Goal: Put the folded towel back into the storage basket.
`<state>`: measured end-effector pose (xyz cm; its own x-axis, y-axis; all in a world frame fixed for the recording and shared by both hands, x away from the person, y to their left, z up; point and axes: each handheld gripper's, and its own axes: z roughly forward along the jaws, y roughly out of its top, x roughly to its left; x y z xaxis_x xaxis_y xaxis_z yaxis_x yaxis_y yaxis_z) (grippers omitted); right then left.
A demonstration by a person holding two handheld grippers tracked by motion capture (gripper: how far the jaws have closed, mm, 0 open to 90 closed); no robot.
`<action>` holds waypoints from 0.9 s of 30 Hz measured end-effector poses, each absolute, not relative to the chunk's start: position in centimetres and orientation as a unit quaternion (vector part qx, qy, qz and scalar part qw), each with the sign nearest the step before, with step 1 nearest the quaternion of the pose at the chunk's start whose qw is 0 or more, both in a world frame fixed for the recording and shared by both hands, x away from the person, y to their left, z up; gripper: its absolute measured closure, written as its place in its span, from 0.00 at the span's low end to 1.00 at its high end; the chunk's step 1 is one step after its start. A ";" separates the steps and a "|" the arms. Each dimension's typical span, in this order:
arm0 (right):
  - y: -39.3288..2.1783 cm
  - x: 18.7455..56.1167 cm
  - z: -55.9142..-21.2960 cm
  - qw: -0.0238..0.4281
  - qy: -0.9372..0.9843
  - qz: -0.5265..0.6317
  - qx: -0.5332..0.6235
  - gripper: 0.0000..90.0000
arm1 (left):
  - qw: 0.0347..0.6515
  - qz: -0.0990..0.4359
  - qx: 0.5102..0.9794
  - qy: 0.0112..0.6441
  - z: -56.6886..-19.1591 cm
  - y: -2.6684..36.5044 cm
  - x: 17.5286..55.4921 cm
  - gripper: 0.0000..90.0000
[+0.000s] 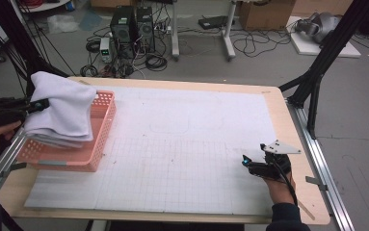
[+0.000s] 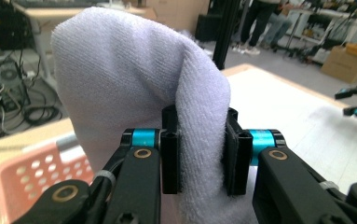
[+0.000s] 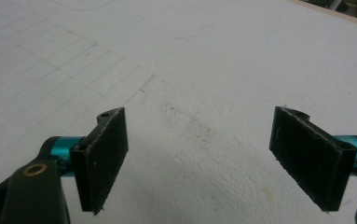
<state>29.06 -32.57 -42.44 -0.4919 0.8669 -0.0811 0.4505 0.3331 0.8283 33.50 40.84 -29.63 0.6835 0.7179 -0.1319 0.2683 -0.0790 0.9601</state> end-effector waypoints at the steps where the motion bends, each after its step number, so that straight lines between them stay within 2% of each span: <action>1: -32.5 29.1 -42.5 0.268 0.771 0.389 0.428 0.20 | 0.580 0.192 0.709 0.352 -29.9 40.9 33.6 0.81; 13: -32.3 29.2 -42.5 0.267 0.775 0.384 0.424 0.20 | 0.584 0.145 0.724 0.337 -32.2 38.9 35.4 0.80; 27: -32.5 29.2 -42.6 0.267 0.778 0.380 0.424 0.20 | 0.561 0.133 0.717 0.392 -35.0 40.6 37.2 0.80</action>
